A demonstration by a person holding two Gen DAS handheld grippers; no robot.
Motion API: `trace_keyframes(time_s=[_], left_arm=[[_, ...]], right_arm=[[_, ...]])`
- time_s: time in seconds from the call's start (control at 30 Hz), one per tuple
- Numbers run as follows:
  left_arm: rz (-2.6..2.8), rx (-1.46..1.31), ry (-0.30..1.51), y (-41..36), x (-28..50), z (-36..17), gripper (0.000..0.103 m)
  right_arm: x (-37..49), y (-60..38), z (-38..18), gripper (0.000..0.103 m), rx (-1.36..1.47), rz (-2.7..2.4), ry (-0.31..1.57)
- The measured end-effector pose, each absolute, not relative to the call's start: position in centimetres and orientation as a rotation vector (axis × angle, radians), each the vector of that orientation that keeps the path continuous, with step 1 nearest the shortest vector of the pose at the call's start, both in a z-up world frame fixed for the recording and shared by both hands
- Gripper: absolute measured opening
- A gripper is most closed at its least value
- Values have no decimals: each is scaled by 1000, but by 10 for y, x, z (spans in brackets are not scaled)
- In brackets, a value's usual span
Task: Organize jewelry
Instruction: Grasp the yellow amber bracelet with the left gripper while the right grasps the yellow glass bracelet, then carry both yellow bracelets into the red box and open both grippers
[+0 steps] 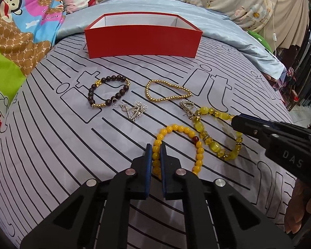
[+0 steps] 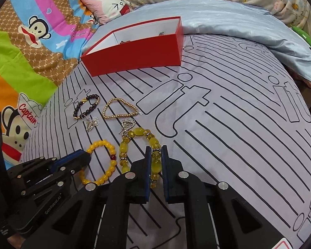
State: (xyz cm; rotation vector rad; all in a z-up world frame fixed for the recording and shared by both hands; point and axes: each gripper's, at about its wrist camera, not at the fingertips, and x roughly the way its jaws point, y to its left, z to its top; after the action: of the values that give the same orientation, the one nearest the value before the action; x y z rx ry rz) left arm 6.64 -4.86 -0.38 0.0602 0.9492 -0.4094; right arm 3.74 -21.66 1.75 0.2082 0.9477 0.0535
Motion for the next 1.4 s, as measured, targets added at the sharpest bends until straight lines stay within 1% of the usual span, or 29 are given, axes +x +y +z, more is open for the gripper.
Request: trace_keyframes(time_s=[0.4, 0.7, 1.13, 1.4], left_arm=[[-429, 22, 964, -42, 59, 6, 7], [-420, 25, 977, -39, 55, 3, 7], [-486, -9, 936, -36, 55, 50, 7], [-489, 30, 850, -38, 71, 90, 7]], right_arm=[[4, -218, 29, 10, 243, 78, 943], [-3, -216, 23, 10, 250, 88, 964], [4, -224, 74, 10, 263, 96, 869], [23, -222, 110, 10, 220, 110, 790]])
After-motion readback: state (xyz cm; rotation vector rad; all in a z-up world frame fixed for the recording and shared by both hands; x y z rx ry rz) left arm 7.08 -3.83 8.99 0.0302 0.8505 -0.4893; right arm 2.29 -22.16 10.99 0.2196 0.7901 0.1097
